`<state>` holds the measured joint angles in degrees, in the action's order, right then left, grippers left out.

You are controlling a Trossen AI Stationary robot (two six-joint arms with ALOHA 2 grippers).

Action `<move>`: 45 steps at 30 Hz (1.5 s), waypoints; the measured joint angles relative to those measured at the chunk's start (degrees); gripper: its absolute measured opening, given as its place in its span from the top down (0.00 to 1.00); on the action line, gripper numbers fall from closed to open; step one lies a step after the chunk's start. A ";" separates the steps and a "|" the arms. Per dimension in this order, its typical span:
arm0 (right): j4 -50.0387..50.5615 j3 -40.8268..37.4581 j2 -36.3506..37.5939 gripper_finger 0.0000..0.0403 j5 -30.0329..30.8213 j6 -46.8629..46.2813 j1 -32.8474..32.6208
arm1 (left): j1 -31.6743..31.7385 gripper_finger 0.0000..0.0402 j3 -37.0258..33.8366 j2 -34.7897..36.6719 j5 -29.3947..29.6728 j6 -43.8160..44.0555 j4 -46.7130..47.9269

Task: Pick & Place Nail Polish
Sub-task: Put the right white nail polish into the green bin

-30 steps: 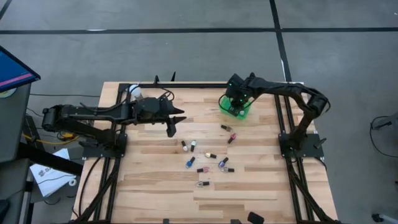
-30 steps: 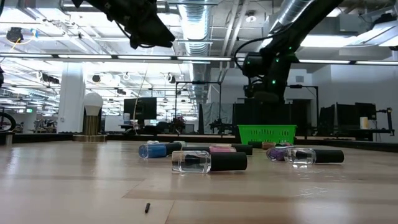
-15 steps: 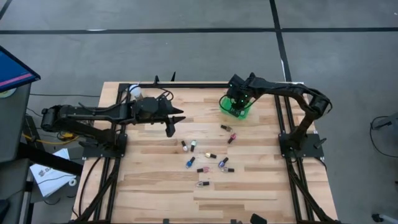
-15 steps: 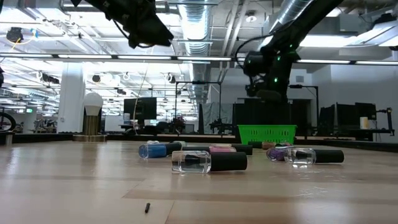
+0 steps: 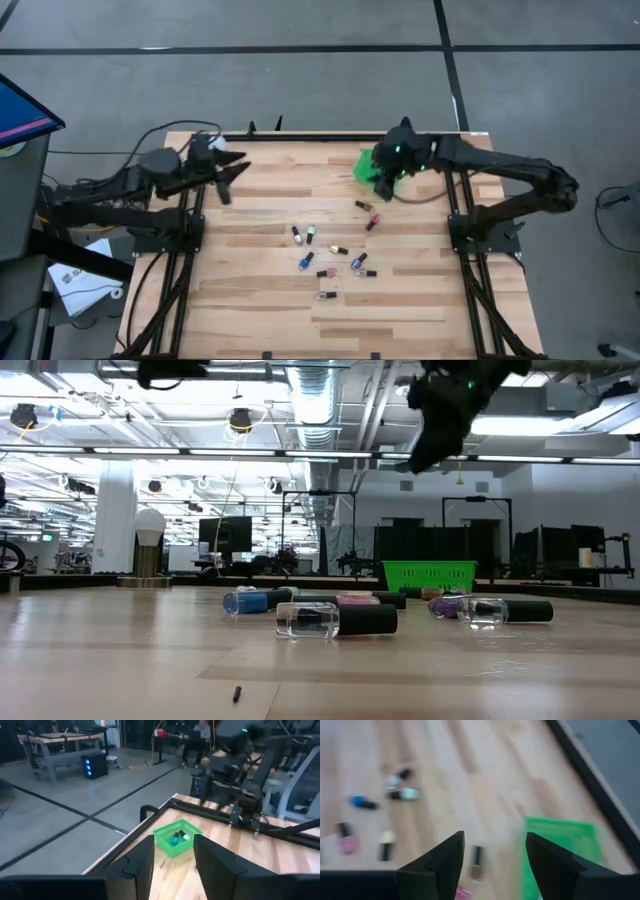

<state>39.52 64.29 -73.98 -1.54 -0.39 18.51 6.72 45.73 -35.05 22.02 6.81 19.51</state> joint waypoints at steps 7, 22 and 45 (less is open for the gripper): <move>-15.86 -0.07 -9.12 0.47 -0.69 1.40 -10.29 | 0.00 0.67 -11.27 12.61 -0.16 10.57 0.28; -26.30 11.48 -33.82 0.46 -15.86 22.10 -12.97 | 0.00 0.67 -19.29 17.80 -8.88 19.17 -0.27; -8.04 29.23 -53.74 0.46 -19.24 43.00 -12.62 | -0.02 0.67 -19.29 17.78 -8.89 19.60 -0.38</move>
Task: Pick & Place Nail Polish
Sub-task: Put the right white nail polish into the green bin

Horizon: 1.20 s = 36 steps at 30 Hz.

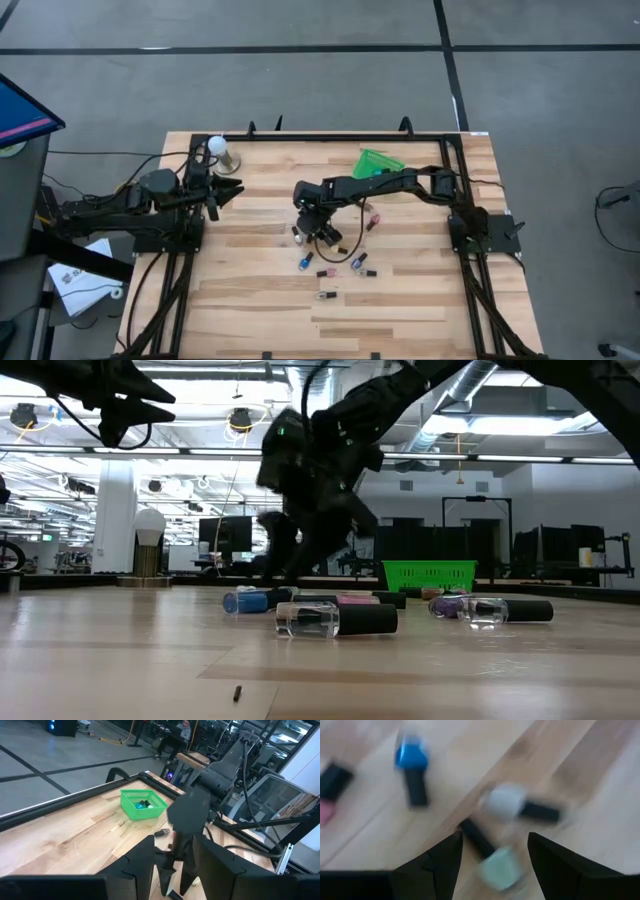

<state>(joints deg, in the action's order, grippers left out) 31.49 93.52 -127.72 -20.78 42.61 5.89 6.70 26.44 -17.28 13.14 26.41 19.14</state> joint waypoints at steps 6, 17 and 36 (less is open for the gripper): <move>1.36 -0.03 -1.12 0.47 0.75 0.92 0.19 | 0.00 0.67 0.02 -0.01 0.03 0.02 -0.03; 2.46 0.02 -1.12 0.67 1.84 -3.73 0.64 | 0.00 0.67 0.02 -0.02 0.06 0.02 -0.04; 5.32 -0.25 1.16 0.74 4.86 -14.38 1.60 | 0.00 0.67 0.02 -0.02 0.06 -0.48 -0.04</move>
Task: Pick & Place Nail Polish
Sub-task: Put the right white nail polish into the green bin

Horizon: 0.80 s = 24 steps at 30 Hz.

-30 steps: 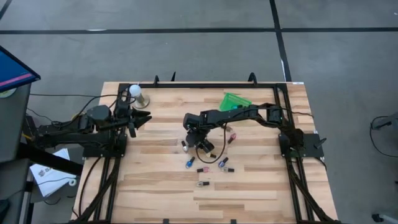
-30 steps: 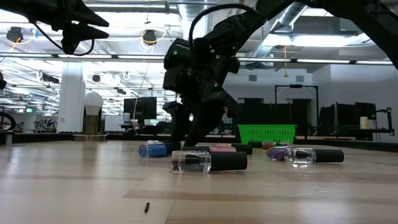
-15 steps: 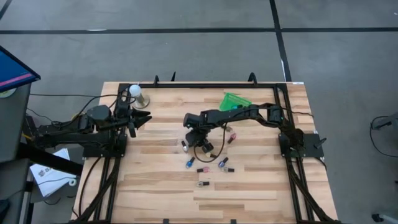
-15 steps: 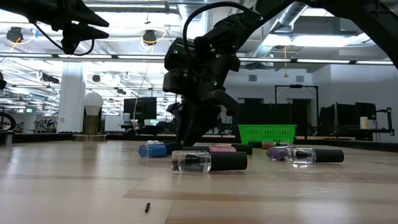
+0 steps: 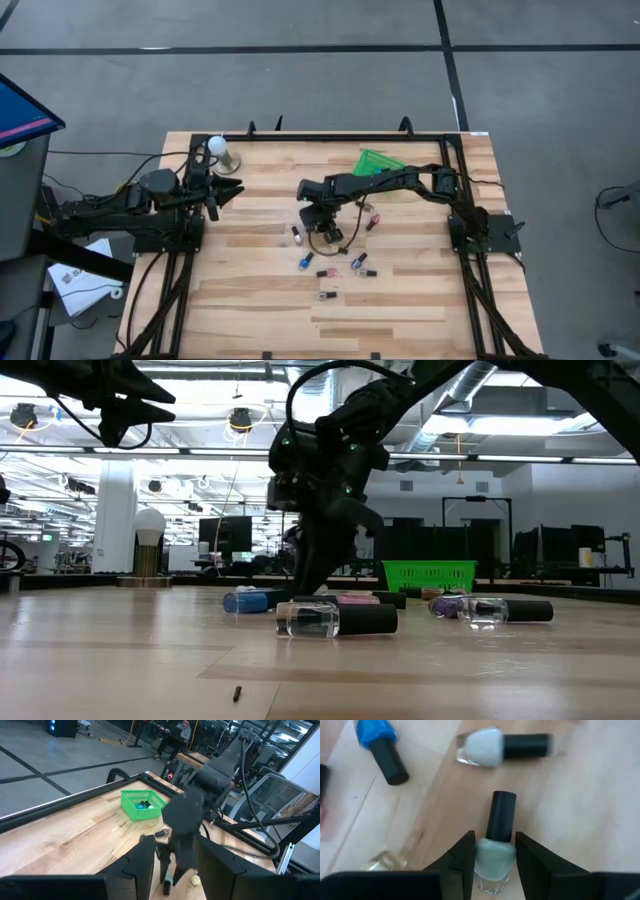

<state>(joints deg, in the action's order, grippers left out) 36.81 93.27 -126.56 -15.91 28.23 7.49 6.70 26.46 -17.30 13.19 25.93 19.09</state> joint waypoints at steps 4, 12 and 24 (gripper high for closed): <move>0.14 0.13 3.75 0.72 -0.36 -2.33 1.80 | 0.00 0.67 0.00 0.00 0.02 -0.04 -0.02; 7.05 0.17 14.50 0.72 0.27 -3.00 7.50 | 0.00 0.67 0.00 0.00 0.01 -0.11 -0.01; 23.41 0.15 28.10 0.72 5.93 -4.52 21.04 | 0.00 0.67 0.02 0.00 0.01 -0.14 -0.02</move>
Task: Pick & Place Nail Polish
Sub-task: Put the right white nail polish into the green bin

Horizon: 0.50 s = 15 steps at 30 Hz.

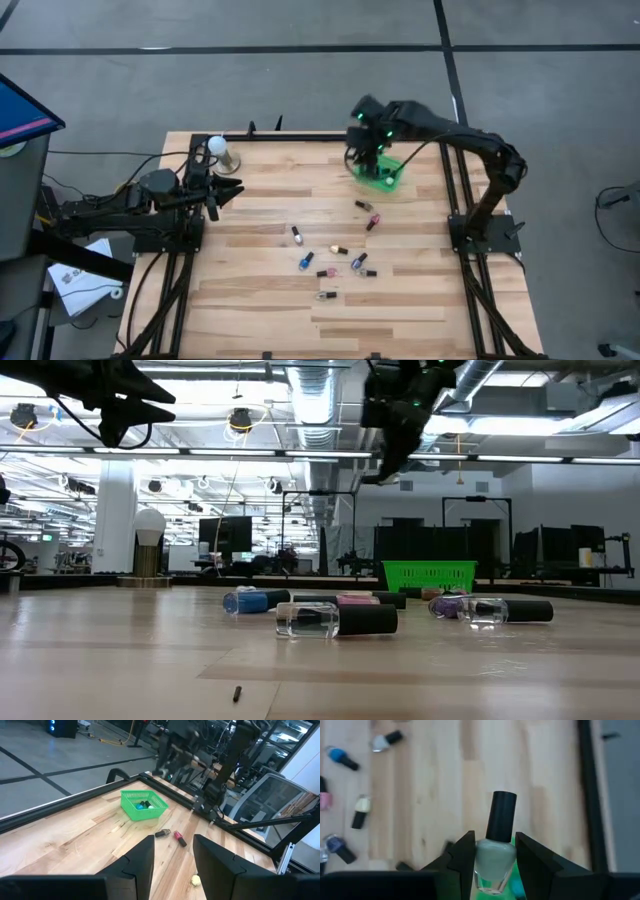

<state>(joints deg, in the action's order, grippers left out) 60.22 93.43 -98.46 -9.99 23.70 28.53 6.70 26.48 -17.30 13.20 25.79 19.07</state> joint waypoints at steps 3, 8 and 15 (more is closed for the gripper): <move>2.16 0.00 0.91 0.72 0.17 -1.09 3.37 | 0.02 0.67 0.00 0.00 -0.01 0.01 0.00; 3.11 -2.73 0.91 0.70 0.04 -2.27 7.68 | 0.01 0.67 0.00 0.00 0.02 -0.01 0.00; -4.12 -16.98 0.71 0.70 0.03 -2.36 9.65 | 0.00 0.67 0.00 0.00 0.49 -0.01 0.00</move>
<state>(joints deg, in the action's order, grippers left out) 56.10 76.44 -97.76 -9.96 21.34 38.18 6.70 26.48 -17.30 13.70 25.78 19.07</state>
